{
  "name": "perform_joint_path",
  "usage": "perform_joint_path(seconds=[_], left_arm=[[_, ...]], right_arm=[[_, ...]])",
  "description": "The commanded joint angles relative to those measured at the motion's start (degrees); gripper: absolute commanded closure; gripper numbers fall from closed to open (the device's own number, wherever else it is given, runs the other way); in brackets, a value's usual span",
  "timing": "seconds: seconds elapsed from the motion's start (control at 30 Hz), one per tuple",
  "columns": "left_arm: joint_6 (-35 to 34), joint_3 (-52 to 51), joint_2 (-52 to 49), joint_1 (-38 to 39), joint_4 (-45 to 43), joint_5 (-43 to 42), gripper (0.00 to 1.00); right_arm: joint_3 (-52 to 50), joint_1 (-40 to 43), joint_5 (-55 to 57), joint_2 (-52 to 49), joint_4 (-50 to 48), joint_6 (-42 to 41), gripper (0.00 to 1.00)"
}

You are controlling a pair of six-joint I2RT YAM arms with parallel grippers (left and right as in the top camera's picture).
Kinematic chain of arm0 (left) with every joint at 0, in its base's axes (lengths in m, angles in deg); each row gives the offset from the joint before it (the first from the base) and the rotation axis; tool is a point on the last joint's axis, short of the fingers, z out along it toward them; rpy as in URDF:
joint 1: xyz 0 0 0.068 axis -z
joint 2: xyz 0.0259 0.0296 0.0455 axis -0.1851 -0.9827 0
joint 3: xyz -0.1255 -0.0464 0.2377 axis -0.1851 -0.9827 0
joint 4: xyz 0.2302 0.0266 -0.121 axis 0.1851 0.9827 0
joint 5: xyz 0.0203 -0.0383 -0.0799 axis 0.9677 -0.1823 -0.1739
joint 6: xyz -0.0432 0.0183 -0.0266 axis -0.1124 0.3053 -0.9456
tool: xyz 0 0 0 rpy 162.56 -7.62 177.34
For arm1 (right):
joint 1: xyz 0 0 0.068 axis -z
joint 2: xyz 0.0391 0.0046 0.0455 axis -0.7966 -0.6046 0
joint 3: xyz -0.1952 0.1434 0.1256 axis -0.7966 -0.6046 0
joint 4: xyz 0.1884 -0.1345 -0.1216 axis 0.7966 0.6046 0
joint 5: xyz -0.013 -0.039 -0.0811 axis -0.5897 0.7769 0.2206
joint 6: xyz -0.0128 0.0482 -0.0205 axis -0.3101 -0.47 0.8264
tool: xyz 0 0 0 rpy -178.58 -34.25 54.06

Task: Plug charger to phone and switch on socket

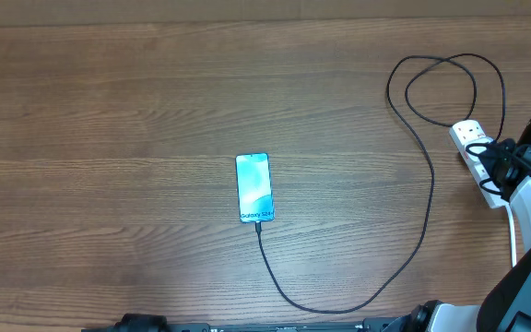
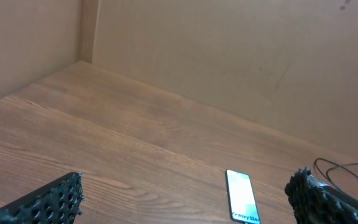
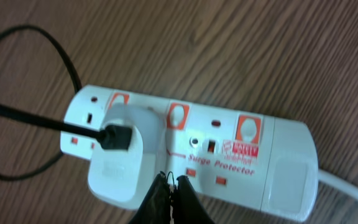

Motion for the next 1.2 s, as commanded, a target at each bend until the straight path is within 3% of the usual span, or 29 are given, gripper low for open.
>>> perform_joint_path(seconds=[0.0,0.23,1.17], left_arm=[[-0.81,-0.76,0.76,0.13,-0.61,1.60,0.00],[-0.85,-2.19,0.76,0.13,-1.03,6.56,0.00],[-0.83,-3.39,0.76,0.13,-1.44,6.56,0.00]], right_arm=[[1.42,0.33,4.09,0.02,-2.08,2.01,0.96],[1.40,0.33,7.72,-1.09,-6.69,7.74,0.96],[1.38,0.33,4.42,-14.38,-17.11,12.22,0.96]])
